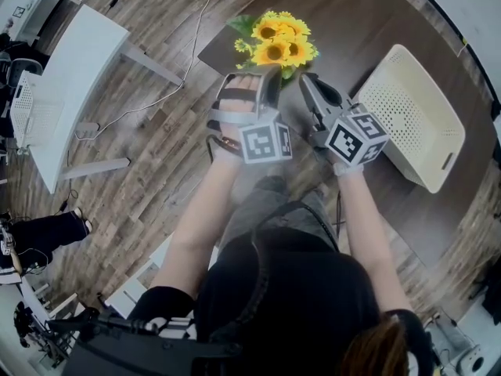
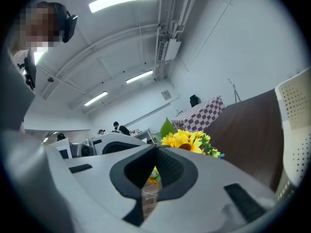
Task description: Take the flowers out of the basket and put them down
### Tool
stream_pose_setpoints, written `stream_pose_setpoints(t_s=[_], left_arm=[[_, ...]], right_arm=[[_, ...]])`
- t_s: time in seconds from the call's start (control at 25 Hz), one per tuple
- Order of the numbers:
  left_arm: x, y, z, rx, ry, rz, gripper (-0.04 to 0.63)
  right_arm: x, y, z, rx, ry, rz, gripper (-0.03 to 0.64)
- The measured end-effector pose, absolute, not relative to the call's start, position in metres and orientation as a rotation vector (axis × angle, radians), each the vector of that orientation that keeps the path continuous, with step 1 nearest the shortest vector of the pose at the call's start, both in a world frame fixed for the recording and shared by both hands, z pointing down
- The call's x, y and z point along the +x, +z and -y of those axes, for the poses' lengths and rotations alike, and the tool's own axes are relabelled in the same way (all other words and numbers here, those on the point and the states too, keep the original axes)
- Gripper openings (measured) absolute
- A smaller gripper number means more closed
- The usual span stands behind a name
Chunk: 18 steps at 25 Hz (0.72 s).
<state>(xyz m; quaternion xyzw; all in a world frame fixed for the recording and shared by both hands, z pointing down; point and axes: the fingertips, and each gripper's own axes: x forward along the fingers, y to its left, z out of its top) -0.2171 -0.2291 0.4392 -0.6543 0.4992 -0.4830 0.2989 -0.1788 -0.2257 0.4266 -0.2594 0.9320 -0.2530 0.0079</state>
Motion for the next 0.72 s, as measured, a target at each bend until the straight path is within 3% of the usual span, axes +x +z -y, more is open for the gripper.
stream_pose_setpoints(t_s=[0.72], left_arm=[[-0.18,0.444,0.205,-1.755,-1.266,-1.277,0.006]], right_arm=[[-0.169,0.43,0.196,-0.759,-0.73,-2.993,0.0]])
